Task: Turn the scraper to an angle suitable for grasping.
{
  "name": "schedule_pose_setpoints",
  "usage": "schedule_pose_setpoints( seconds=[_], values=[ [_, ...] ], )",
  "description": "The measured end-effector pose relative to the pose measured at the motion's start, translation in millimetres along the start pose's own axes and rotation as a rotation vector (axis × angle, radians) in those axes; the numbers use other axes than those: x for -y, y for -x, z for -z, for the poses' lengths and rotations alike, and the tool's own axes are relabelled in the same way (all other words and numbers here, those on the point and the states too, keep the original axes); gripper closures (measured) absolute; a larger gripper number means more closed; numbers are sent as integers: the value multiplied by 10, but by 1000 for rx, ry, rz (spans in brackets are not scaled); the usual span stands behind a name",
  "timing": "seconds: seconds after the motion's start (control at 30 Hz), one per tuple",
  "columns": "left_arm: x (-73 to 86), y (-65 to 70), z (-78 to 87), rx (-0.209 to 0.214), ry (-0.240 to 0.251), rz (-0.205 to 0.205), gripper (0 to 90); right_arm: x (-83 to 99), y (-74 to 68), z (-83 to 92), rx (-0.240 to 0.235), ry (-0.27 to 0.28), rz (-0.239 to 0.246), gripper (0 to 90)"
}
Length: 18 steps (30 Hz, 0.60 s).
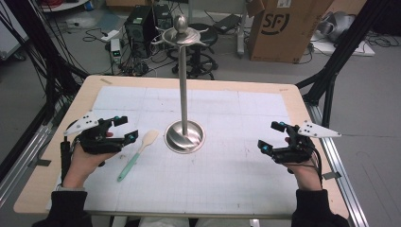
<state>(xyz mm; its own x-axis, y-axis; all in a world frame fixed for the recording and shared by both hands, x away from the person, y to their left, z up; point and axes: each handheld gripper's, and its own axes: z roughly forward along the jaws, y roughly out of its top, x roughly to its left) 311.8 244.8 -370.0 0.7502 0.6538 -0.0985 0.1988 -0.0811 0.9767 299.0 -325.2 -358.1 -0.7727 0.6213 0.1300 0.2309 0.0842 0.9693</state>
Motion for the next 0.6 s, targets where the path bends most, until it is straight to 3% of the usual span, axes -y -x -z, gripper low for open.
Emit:
schedule_pose_setpoints(
  seconds=[0.03,0.13,0.27,0.3,0.37,0.43,0.53,0.6],
  values=[
    [33,4,-14,-29,-23,-16,485,2,-5,-4,-2,-4,2,28],
    [130,-17,-74,-63,-111,5,635,2,-10,1,-4,-5,-1,28],
    [168,-22,-128,-62,-173,31,771,12,-10,19,0,-5,1,28],
    [183,-20,-157,-36,-198,34,806,15,-11,23,2,-5,-1,28],
    [189,-19,-171,-34,-210,38,838,20,-11,26,1,-5,-3,28],
    [220,-30,-224,-28,-274,98,839,26,-13,26,1,-8,-8,28],
    [238,-19,-250,-34,-289,73,870,34,-7,20,4,-12,-9,28],
    [253,-5,-272,-51,-299,30,897,46,-1,10,3,-24,-16,28]
  ],
)
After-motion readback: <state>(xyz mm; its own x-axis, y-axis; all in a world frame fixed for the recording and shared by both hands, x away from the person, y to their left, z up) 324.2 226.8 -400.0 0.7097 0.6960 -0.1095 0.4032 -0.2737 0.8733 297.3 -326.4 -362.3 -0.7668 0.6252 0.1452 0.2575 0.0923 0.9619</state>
